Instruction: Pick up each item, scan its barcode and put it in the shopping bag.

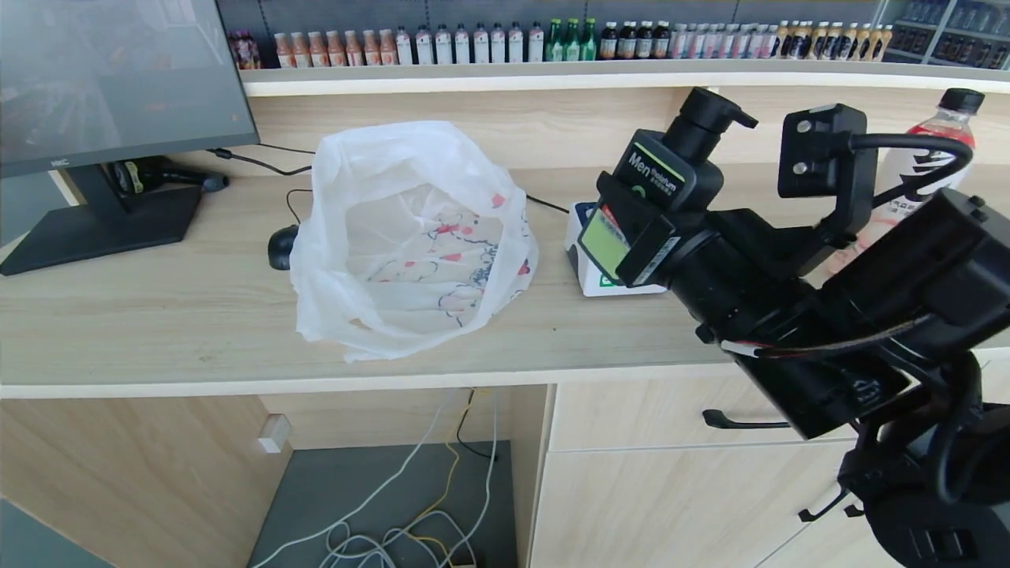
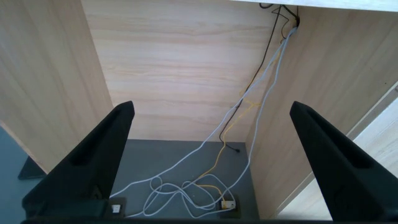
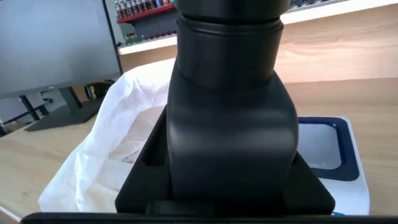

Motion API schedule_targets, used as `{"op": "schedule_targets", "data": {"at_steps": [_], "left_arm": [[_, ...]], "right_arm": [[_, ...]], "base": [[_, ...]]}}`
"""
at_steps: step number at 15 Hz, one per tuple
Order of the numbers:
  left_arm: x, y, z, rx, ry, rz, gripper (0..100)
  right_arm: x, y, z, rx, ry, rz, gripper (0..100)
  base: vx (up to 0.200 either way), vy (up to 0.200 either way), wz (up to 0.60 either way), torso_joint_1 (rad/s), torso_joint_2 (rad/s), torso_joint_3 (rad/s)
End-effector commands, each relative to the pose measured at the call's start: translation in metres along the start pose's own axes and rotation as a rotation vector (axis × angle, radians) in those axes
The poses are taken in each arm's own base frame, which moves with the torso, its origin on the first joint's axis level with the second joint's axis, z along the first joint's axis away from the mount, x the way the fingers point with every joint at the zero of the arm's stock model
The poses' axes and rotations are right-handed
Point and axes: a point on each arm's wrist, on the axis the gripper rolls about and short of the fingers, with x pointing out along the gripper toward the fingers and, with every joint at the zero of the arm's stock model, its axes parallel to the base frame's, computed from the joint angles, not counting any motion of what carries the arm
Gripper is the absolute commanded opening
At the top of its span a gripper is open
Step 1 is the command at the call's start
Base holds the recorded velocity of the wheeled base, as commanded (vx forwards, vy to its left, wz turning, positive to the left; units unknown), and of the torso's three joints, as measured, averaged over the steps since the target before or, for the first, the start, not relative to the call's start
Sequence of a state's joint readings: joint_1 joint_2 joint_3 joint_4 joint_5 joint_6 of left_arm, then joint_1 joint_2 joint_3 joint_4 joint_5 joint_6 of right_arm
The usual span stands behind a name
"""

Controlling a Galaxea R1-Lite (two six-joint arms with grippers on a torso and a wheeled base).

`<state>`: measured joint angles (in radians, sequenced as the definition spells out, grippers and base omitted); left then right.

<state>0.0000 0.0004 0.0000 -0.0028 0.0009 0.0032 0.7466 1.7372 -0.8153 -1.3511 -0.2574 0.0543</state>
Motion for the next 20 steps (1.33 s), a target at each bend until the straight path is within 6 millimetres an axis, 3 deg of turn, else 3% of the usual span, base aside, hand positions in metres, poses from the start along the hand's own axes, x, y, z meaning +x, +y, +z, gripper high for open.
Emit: {"op": "schedule_targets", "data": {"at_steps": [1,3,7,10,15,20], "left_arm": [[0.000,0.000,0.000,0.000,-0.001,0.001,100],[0.000,0.000,0.000,0.000,-0.001,-0.001,100],[0.000,0.000,0.000,0.000,-0.001,0.001,100],[0.000,0.000,0.000,0.000,-0.001,0.001,100],[0.000,0.000,0.000,0.000,-0.001,0.001,100],[0.000,0.000,0.000,0.000,-0.001,0.001,100]], "right_arm": [[0.014,0.004,0.011,0.074,-0.018,0.004,0],[0.024,0.000,0.017,0.118,-0.003,0.021,0],[0.059,-0.036,0.019,0.131,0.053,0.147,0],[0.073,-0.043,0.022,0.171,0.108,0.200,0],[0.077,-0.049,0.015,0.228,0.169,0.276,0],[0.084,-0.082,0.001,0.236,0.229,0.322,0]], "base": [[0.000,0.000,0.00,0.000,0.00,0.000],[0.000,0.000,0.00,0.000,0.00,0.000],[0.000,0.000,0.00,0.000,0.00,0.000],[0.000,0.000,0.00,0.000,0.00,0.000],[0.000,0.000,0.00,0.000,0.00,0.000],[0.000,0.000,0.00,0.000,0.00,0.000]]}}
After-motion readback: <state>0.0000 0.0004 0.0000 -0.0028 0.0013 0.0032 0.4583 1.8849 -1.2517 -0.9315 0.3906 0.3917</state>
